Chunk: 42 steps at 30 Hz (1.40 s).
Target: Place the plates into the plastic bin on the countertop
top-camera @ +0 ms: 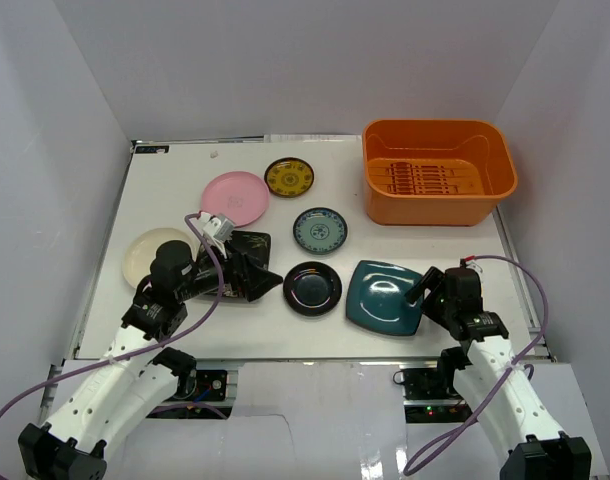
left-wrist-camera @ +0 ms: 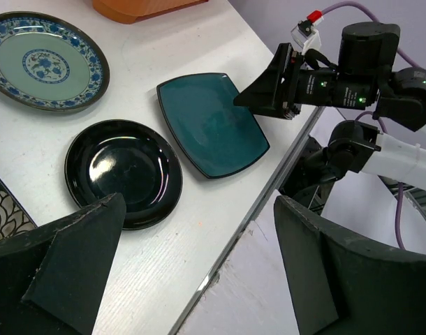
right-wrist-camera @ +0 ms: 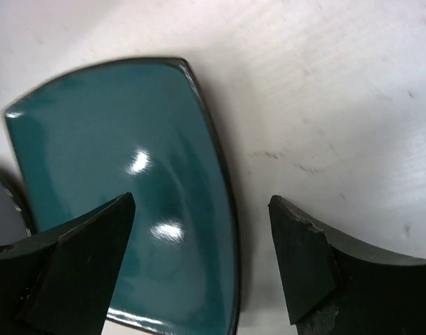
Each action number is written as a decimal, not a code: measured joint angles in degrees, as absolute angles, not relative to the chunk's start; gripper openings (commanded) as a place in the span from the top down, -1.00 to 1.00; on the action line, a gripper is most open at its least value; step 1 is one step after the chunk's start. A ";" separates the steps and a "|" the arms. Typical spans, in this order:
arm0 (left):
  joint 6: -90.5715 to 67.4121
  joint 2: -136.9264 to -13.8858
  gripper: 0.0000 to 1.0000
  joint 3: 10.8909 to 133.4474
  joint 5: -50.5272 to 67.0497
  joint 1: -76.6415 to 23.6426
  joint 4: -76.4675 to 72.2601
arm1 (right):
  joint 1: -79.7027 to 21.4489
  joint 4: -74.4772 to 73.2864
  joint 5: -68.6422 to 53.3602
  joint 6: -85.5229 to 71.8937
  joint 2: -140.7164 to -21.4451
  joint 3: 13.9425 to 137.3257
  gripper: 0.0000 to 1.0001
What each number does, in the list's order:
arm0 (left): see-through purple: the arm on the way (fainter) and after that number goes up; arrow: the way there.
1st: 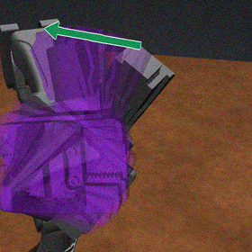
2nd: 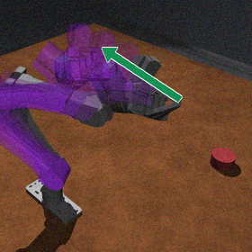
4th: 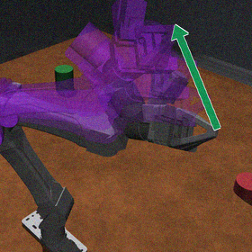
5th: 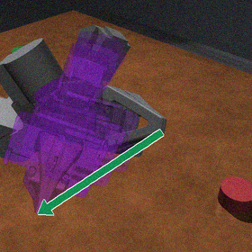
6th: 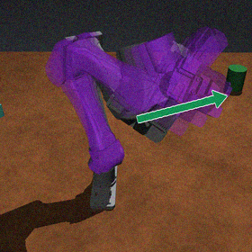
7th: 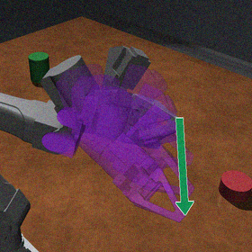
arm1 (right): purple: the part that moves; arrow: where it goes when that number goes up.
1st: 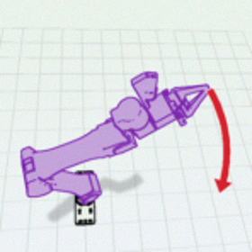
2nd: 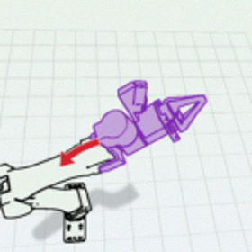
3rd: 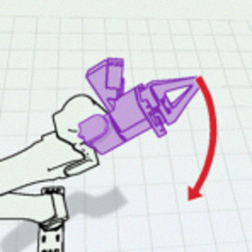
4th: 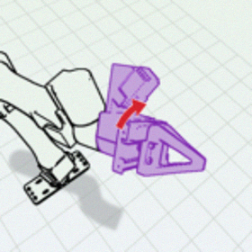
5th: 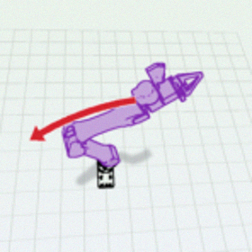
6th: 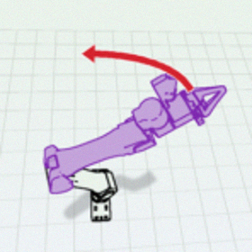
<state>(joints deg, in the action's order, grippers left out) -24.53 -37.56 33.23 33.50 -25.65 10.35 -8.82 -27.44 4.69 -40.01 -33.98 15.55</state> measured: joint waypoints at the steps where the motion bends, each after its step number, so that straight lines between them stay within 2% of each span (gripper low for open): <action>1: -24.43 -37.56 -0.96 33.32 33.43 -25.69 10.44 | -8.67 -25.02 4.25 -40.40 -33.91 14.63 -0.66; 5: -24.38 -37.52 -0.96 33.45 32.86 -25.69 10.74 | -8.03 -13.61 1.58 -42.87 -32.03 8.99 -0.51; 9: -24.29 -38.24 -0.96 33.50 32.36 -25.71 10.81 | -7.51 -6.74 -1.17 -46.54 -29.12 4.73 -0.18; 11: -24.27 -39.18 -0.96 33.54 32.36 -25.71 10.81 | -7.51 -6.11 -1.91 -47.86 -28.29 3.64 0.06; 13: -24.25 -40.29 -0.96 33.63 32.34 -25.71 10.87 | -7.51 -6.15 -2.42 -49.08 -27.64 2.87 0.12; 16: -24.27 -41.52 -0.96 33.74 32.38 -25.61 11.03 | -7.49 -5.93 -3.46 -50.33 -27.29 2.63 0.34; 21: -24.45 -41.95 -0.96 33.74 32.12 -25.56 11.20 | -7.49 -3.49 -5.45 -52.18 -26.41 2.31 0.81; 26: -25.30 -42.76 -0.96 33.74 31.07 -25.56 11.20 | -7.53 -0.05 -7.29 -53.67 -24.23 2.31 0.85; 35: -27.73 -46.87 -0.96 33.74 28.14 -25.56 12.05 | -7.51 -2.13 -8.10 -53.12 -13.13 1.96 0.85; 42: -29.85 -49.28 -0.96 33.74 27.49 -25.56 11.99 | -7.29 -2.92 -11.97 -54.26 -9.69 1.96 0.85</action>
